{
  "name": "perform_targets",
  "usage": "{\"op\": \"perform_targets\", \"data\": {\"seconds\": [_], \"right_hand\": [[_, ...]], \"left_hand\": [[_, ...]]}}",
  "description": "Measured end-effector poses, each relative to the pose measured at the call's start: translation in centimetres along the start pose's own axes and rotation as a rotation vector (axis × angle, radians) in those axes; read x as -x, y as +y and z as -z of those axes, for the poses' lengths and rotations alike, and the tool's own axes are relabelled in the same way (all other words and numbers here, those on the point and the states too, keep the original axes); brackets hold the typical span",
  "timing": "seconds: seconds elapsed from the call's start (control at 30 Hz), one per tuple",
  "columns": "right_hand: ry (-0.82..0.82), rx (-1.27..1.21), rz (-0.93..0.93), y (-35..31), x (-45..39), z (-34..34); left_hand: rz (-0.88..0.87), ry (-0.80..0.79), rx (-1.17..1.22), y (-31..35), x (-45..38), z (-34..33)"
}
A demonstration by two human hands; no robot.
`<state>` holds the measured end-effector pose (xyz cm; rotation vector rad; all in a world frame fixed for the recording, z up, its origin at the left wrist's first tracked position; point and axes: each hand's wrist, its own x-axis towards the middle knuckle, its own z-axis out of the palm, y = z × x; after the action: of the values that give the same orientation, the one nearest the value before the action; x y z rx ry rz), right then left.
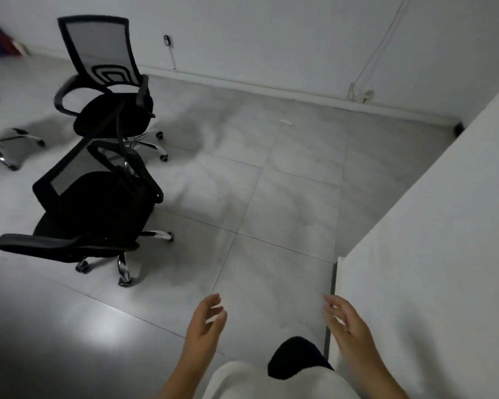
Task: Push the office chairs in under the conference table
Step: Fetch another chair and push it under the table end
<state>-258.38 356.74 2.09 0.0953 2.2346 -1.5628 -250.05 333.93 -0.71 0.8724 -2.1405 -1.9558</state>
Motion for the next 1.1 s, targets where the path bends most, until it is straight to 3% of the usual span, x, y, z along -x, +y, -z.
{"op": "perform_targets", "data": {"seconds": [0.23,0.47,0.6,0.83,1.0,1.1], "right_hand": [[-0.131,0.024,-0.07,-4.0,-14.7,-2.5],[-0.334,0.146,0.131,-14.5,-34.1,-6.1],[-0.486,0.194,0.158,-19.3,-41.7,-10.8],[-0.735,0.276,0.164,-23.9,-48.3,-23.8],[-0.907,0.364,0.483,-32.3,-52.7,-36.3],[-0.92,0.408,0.841,-37.3,-53.4,-43.8]], "left_hand": [[0.169,0.243,0.068,0.8,-11.3,-2.0],[0.076,0.434,0.126,8.9,-26.4,1.5],[0.081,0.545,0.13,10.8,-31.0,3.5],[0.21,0.887,0.221,8.6,-37.0,8.9],[0.061,1.087,0.233,12.2,-42.4,18.3],[-0.013,1.221,0.17,14.0,-44.4,23.6]]}}
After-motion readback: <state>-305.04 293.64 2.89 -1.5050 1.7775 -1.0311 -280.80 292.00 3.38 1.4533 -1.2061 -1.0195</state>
